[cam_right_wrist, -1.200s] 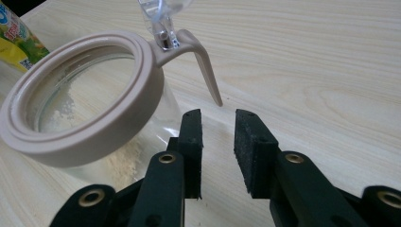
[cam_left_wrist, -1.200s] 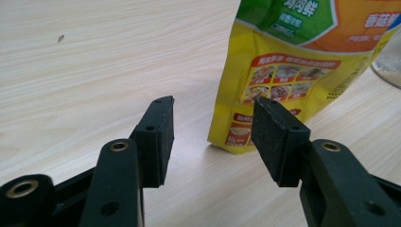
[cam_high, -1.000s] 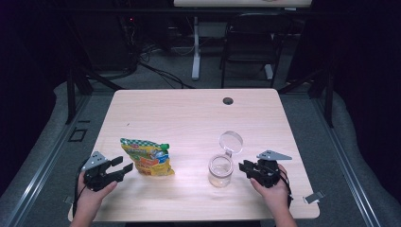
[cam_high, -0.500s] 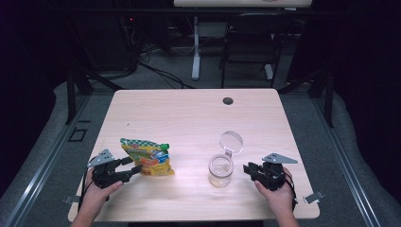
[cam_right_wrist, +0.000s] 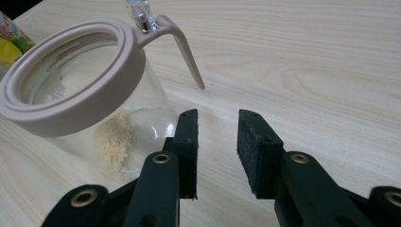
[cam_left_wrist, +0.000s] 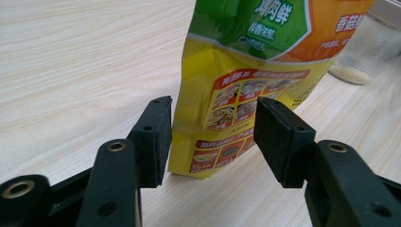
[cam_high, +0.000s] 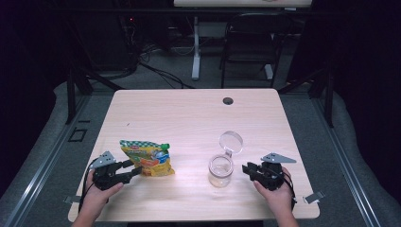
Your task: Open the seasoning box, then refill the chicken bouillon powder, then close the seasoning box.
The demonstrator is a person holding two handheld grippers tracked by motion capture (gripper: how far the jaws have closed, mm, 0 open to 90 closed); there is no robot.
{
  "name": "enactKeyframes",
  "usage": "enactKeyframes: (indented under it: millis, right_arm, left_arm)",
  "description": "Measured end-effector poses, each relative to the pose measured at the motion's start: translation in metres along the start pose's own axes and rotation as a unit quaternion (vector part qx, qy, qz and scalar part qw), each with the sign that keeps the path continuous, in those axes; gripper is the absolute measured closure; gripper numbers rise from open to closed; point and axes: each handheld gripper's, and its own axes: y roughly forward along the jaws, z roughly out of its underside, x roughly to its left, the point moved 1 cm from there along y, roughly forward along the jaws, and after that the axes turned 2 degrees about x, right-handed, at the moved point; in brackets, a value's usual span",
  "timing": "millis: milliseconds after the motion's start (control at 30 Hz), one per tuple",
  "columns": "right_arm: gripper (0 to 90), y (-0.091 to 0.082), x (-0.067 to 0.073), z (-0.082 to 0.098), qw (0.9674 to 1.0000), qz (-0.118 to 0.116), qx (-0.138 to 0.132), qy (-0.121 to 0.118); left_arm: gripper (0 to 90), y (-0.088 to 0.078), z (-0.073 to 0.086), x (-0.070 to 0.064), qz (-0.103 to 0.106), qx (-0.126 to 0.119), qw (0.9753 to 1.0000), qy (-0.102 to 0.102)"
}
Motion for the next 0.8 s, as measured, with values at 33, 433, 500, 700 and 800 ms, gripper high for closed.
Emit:
enactKeyframes:
  millis: [33, 433, 500, 700, 800]
  right_arm:
    - [69.1, 0.000, 0.000, 0.000, 1.0000, 0.000, -0.001, 0.002]
    - [68.4, 0.007, 0.002, -0.006, 1.0000, -0.006, 0.000, -0.001]
    - [68.3, 0.008, 0.002, -0.007, 1.0000, -0.009, 0.001, -0.003]
    - [68.0, 0.010, 0.002, -0.009, 0.9999, -0.011, 0.000, -0.001]
    - [67.7, 0.010, 0.002, -0.009, 0.9999, -0.010, 0.000, -0.002]
  left_arm:
    - [49.5, 0.000, 0.000, 0.000, 0.000, 0.000, 1.0000, -0.001]
    - [57.2, -0.008, 0.007, -0.008, 0.006, 0.005, 1.0000, -0.006]
    - [58.3, -0.009, 0.007, -0.009, 0.005, 0.006, 1.0000, -0.006]
    - [60.6, -0.012, 0.009, -0.013, 0.007, 0.010, 0.9999, -0.009]
    - [62.2, -0.013, 0.009, -0.014, 0.013, 0.010, 0.9998, -0.010]
